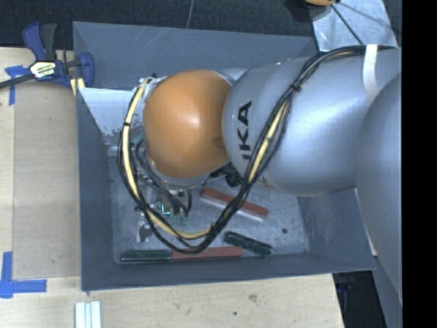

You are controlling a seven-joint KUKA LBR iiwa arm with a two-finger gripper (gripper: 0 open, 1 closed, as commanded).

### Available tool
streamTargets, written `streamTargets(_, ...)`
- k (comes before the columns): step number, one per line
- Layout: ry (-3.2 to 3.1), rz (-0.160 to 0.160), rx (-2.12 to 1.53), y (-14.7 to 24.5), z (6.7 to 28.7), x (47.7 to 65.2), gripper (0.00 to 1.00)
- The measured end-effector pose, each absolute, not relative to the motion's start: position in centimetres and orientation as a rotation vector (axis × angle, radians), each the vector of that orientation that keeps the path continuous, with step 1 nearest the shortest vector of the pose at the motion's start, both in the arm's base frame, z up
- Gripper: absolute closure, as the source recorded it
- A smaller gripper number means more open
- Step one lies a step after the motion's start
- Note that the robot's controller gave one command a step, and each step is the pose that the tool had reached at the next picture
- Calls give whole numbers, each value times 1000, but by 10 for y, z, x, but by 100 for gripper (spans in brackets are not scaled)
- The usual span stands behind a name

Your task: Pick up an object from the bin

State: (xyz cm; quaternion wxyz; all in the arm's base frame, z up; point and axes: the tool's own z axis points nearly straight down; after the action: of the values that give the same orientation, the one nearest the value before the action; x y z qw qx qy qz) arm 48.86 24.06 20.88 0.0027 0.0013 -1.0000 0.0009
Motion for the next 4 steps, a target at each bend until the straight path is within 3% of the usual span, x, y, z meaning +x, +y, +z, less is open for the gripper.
streamTargets(1,-3143,-2,-1,240,213,491,100)
streamTargets(2,-3143,-2,-2,240,213,491,100)
streamTargets(3,-3144,-3,-120,235,169,503,100)
streamTargets(4,-3136,0,-195,233,141,484,100)
